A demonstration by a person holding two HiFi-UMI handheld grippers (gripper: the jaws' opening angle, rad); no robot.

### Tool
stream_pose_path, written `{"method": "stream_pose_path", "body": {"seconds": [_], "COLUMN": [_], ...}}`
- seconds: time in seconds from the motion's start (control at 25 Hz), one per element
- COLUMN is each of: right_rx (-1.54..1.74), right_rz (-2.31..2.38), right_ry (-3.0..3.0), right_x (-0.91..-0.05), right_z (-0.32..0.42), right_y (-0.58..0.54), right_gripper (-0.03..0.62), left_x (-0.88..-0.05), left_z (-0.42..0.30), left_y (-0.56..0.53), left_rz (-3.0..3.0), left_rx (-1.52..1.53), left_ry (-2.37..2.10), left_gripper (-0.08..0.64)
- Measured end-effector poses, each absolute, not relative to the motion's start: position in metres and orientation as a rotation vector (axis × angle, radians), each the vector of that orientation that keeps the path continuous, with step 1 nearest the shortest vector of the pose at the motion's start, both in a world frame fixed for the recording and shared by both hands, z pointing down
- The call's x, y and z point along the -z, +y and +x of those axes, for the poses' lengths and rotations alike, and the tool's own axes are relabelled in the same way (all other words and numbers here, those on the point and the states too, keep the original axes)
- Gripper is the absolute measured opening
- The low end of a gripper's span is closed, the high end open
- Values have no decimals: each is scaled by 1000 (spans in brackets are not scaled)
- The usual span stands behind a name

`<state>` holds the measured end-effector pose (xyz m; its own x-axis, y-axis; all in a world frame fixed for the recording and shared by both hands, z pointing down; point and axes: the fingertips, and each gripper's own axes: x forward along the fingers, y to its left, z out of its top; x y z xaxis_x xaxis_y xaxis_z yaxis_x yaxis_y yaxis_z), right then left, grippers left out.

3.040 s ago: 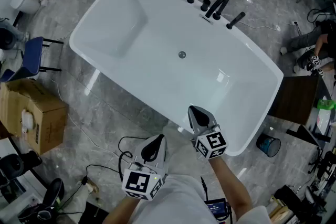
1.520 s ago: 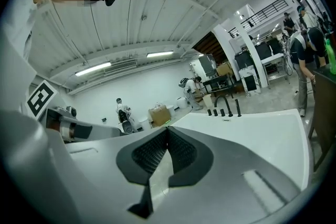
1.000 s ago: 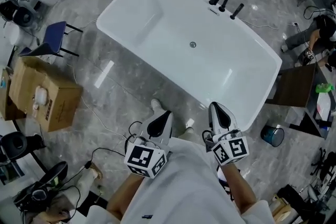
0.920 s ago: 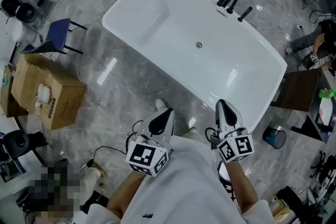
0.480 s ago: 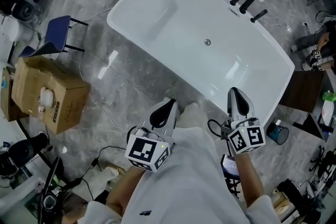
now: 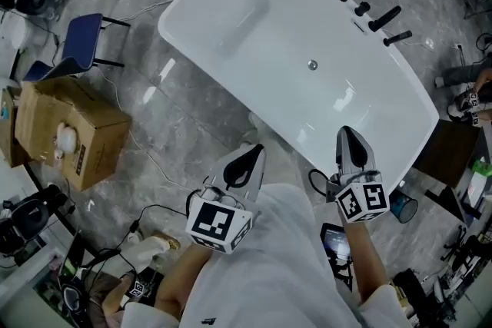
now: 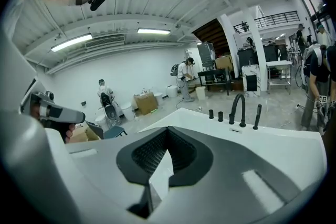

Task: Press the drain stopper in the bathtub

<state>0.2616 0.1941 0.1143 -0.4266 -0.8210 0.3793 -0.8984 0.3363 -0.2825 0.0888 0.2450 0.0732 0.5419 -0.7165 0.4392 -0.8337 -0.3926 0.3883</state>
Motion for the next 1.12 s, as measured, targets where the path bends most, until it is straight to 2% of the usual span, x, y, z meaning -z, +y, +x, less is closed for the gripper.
{"method": "stream_pose_path", "body": {"seconds": [0.36,0.68,1.12], "right_rx": [-635,-756,-838], "right_rz": [1523,1535,1527], "right_ry": [-2362,-2266,-2188], "right_x": [-163,-257,-383], "right_z": [277,285,300], "right_y": [92,24,-39], "right_gripper": [-9,-9,2], "left_x": [-112,-184,-291], "left_z": [123,148,170], "left_y": [134,51,-8], "left_rz": [2184,2160,2110], "left_rx": [-291,-383,-452], "left_ry": [-1209,-1182,-1140], "left_gripper": [0,0,0]}}
